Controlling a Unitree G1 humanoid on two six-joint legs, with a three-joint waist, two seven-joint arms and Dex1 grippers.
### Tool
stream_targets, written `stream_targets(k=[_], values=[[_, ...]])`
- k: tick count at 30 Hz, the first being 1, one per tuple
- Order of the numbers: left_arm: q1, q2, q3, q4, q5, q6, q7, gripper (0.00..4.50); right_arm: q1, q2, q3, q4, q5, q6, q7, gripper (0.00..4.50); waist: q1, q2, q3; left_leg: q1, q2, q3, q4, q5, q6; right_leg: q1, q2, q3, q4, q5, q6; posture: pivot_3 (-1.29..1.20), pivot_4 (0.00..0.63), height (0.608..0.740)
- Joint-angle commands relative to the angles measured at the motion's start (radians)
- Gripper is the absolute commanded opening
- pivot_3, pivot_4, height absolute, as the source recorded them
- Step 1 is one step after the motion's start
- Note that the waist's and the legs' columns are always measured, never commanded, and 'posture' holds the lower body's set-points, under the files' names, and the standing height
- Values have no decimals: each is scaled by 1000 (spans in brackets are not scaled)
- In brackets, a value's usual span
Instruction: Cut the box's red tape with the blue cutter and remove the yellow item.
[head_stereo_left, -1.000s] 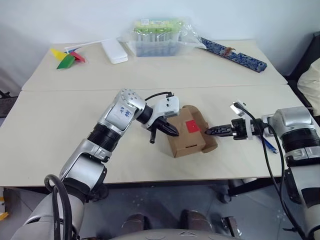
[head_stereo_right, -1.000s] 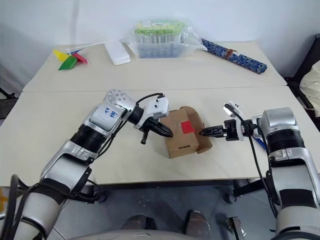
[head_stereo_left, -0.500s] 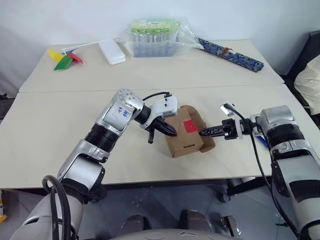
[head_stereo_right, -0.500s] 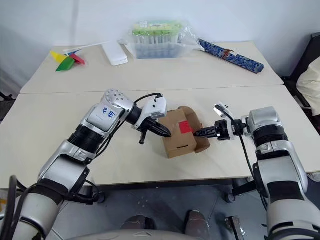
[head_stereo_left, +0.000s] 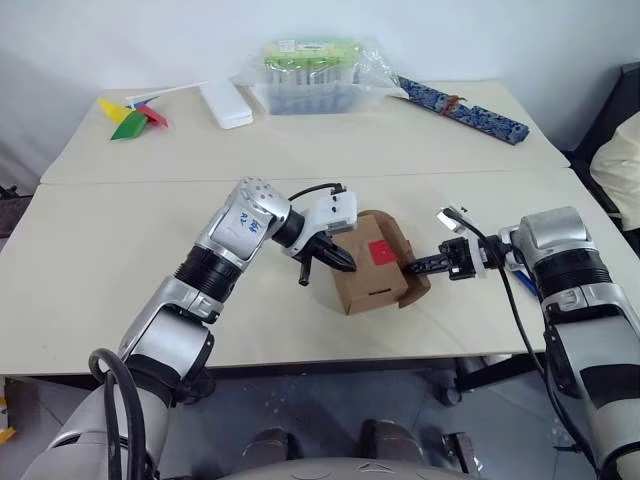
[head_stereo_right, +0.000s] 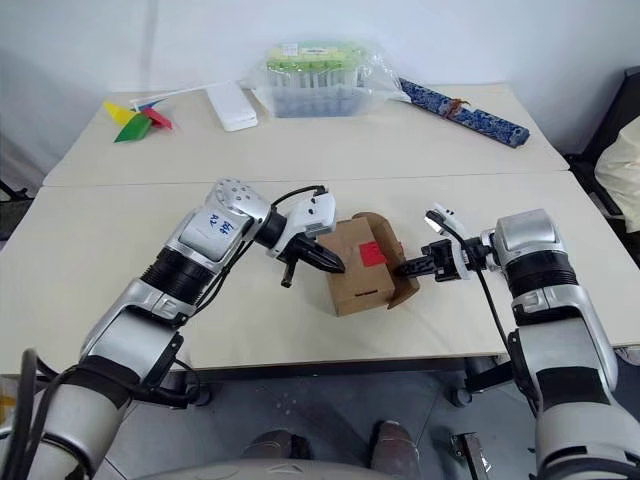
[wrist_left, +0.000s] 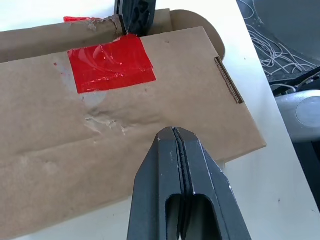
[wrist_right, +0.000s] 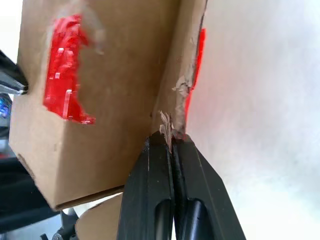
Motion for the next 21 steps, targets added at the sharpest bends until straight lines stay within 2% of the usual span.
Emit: stream_targets(k=[1,21], values=[[46,-11,-64,71,68,1,43,0,18,-4,-22,-108,45,65,-31,28,1,0,0,0,0,0,0,0,0,0,0,0,0,0,0,0,150,740],[57,-29,-47,87,70,-27,67,0,-40,-83,-46,-461,159,309,-213,28,26,1,1,-5,-1,1,0,0,2,-4,-2,0,-2,0,0,0,150,740]])
